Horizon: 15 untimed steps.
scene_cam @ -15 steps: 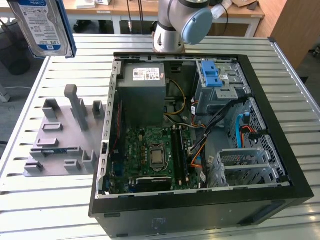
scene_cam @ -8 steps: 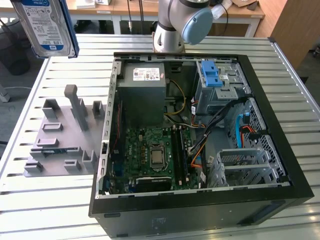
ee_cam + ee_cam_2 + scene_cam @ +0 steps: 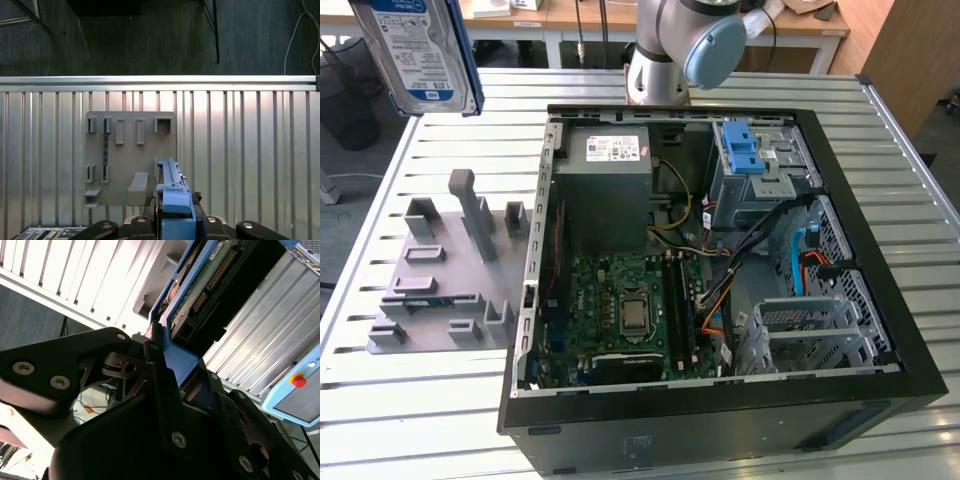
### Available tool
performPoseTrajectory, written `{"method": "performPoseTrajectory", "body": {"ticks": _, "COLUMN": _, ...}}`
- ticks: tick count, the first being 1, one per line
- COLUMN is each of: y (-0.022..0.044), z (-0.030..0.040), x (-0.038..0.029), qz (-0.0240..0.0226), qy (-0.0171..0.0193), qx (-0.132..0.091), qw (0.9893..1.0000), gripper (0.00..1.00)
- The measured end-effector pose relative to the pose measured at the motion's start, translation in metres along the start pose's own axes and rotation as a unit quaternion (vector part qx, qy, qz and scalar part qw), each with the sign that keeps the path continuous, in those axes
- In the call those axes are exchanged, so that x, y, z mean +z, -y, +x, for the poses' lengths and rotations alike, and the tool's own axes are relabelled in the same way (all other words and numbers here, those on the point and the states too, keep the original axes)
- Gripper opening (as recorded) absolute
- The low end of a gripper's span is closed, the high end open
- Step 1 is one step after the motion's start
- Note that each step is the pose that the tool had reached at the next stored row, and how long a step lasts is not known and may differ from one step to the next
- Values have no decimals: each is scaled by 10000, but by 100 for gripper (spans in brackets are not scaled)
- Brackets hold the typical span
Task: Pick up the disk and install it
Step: 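Pick up the disk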
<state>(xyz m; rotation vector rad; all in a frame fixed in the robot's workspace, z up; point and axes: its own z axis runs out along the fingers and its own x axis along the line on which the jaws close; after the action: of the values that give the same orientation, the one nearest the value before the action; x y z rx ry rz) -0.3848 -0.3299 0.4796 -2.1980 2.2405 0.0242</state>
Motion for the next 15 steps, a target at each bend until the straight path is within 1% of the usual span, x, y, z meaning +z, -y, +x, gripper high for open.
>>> {"method": "performPoseTrajectory", "body": {"ticks": 4, "y": 38, "z": 0, "x": 0, "qz": 0, "qy": 0, "qx": 0, "qw": 10000, "gripper": 36}}
{"method": "performPoseTrajectory", "body": {"ticks": 7, "y": 53, "z": 18, "x": -1, "qz": -1, "qy": 0, "qx": 1, "qw": 10000, "gripper": 36}}
{"method": "performPoseTrajectory", "body": {"ticks": 15, "y": 69, "z": 128, "x": -2, "qz": 0, "qy": 0, "qx": 9, "qw": 10000, "gripper": 36}}
